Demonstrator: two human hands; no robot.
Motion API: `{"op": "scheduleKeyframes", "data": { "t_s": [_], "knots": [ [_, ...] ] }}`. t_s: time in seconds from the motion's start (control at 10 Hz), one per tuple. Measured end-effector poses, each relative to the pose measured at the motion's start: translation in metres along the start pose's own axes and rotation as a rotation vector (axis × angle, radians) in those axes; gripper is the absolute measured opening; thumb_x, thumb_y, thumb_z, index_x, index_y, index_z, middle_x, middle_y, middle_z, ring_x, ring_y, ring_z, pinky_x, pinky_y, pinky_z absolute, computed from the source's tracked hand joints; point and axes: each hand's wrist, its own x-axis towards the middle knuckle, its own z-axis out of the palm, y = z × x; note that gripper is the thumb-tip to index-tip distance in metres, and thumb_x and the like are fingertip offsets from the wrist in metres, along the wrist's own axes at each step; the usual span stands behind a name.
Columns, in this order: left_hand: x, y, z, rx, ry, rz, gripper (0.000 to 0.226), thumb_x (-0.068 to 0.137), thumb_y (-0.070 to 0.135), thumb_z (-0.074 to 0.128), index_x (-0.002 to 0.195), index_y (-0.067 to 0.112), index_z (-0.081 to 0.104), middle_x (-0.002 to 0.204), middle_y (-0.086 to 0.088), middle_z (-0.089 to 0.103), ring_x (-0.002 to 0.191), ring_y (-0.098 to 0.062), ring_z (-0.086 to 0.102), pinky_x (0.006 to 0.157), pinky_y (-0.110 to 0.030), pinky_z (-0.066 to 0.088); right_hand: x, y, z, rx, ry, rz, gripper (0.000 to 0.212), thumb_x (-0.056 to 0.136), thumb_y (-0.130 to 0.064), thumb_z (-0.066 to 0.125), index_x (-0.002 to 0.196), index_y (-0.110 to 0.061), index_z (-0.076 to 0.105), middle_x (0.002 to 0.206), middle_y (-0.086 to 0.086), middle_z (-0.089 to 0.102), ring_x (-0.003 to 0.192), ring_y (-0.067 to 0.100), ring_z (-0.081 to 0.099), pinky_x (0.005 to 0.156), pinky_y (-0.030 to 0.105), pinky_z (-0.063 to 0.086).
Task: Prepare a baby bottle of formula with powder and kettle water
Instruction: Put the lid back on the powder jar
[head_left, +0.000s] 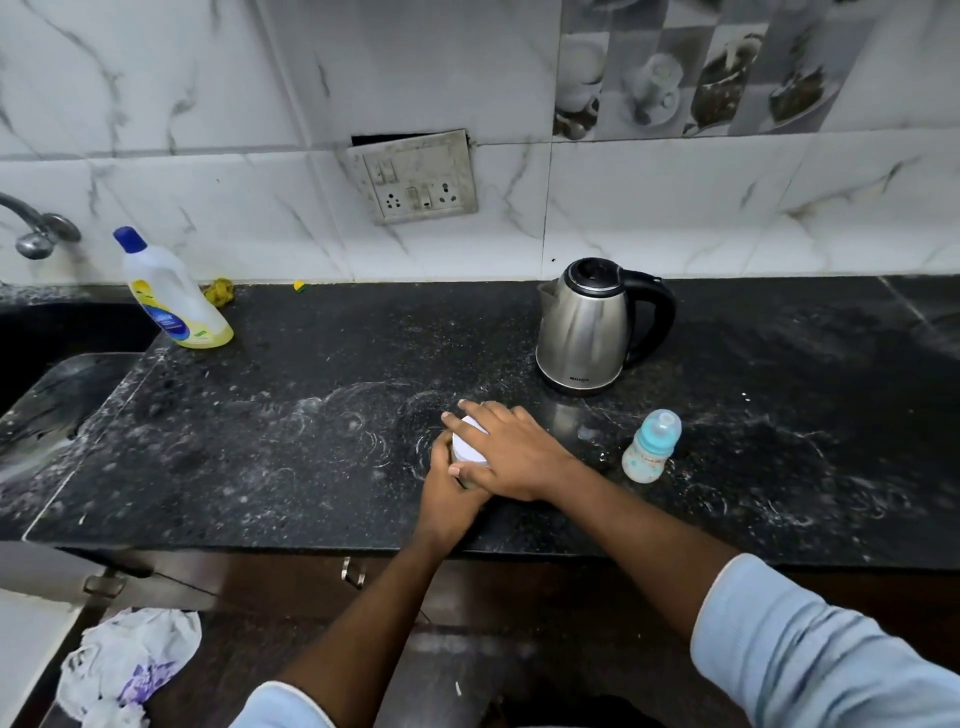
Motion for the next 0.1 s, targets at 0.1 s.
{"op": "scheduleKeyframes", "data": {
  "t_s": [0.1],
  "knots": [
    [-0.002, 0.0047, -0.0014, -0.075, -0.042, -0.005, 0.103, 0.068, 0.04, 0.093, 0.151, 0.036, 0.032, 0.139, 0.009, 0.062, 0.111, -0.001, 0.071, 0.077, -0.026, 0.063, -0.0149, 0.0044, -0.006, 0.048, 0.046, 0.046, 0.074, 0.1, -0.069, 0.029, 0.165, -0.037, 0.013, 0.174, 0.007, 0.015, 0.158, 0.029, 0.018, 0.121, 0.056, 0.021]
  ]
}}
